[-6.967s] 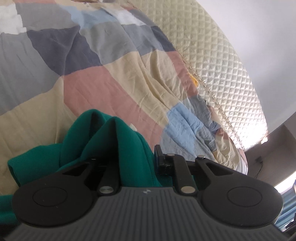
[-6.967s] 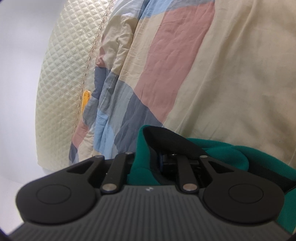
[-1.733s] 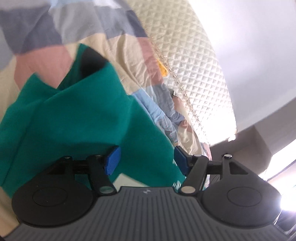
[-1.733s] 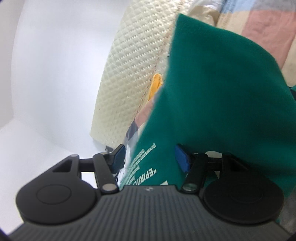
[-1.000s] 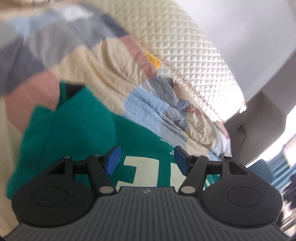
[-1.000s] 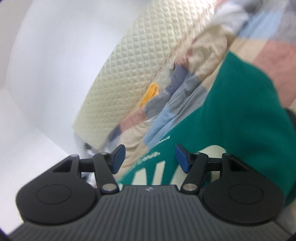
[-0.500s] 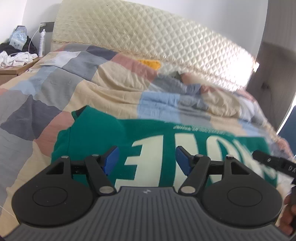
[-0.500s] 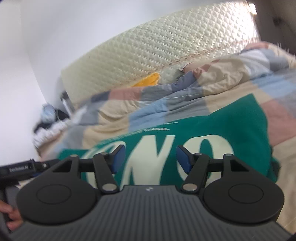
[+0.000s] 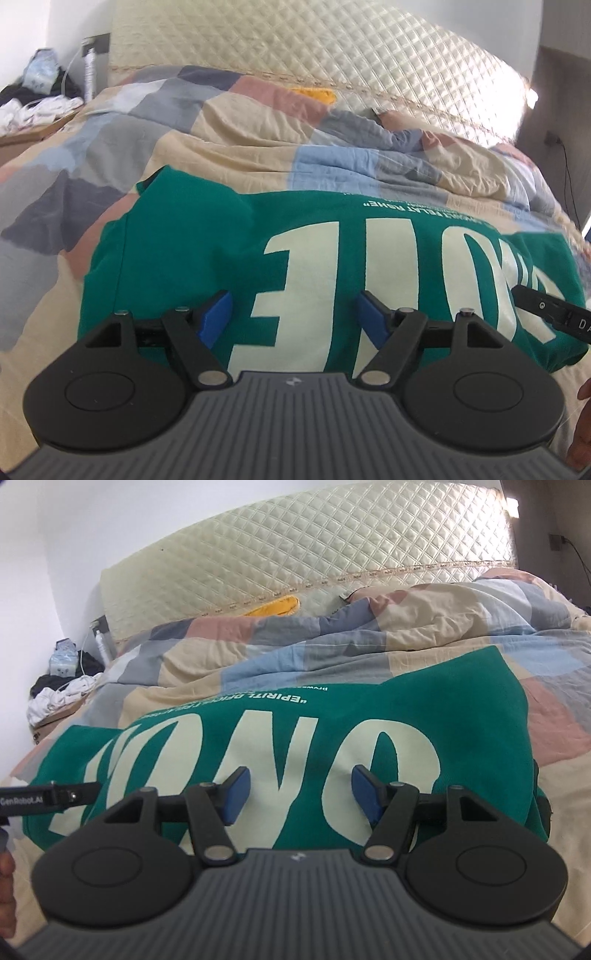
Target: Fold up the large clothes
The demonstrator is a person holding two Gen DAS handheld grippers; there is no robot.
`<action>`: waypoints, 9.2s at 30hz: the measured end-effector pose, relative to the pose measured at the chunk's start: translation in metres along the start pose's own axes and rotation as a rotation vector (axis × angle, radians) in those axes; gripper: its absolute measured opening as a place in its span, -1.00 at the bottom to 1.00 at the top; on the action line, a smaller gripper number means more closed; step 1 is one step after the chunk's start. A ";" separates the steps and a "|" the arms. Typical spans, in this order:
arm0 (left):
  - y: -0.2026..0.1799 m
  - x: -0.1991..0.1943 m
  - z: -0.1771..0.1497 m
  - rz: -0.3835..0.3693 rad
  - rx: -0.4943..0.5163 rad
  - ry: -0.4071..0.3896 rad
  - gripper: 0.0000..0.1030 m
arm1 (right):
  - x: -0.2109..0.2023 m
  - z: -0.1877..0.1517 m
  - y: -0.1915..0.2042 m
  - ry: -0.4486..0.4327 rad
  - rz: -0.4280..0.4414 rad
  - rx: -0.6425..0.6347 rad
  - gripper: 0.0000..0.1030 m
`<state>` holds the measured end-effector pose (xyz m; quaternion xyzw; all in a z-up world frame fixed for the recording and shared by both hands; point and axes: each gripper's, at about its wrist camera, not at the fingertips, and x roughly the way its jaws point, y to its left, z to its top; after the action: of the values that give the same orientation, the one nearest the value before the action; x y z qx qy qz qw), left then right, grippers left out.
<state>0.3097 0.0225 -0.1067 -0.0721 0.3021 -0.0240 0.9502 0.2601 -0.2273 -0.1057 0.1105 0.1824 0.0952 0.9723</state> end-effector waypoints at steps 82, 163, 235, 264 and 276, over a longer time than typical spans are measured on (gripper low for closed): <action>0.068 -0.046 -0.034 -0.325 -0.690 -0.070 -0.56 | -0.057 -0.003 -0.081 -0.088 0.237 0.633 -0.45; -0.262 -0.240 0.006 -0.490 0.191 -0.290 0.07 | -0.328 0.106 -0.170 -0.458 0.069 0.441 -0.36; -0.190 -0.257 -0.161 -0.288 0.279 -0.243 0.96 | -0.327 -0.064 -0.034 -0.240 -0.378 -0.052 0.14; -0.191 -0.273 -0.163 -0.236 0.275 -0.240 1.00 | -0.326 -0.066 -0.032 -0.240 -0.392 -0.046 1.00; -0.192 -0.274 -0.164 -0.242 0.272 -0.244 1.00 | -0.328 -0.067 -0.033 -0.240 -0.397 -0.037 1.00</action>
<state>-0.0086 -0.1627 -0.0535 0.0188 0.1677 -0.1694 0.9710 -0.0606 -0.3204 -0.0657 0.0651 0.0818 -0.1082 0.9886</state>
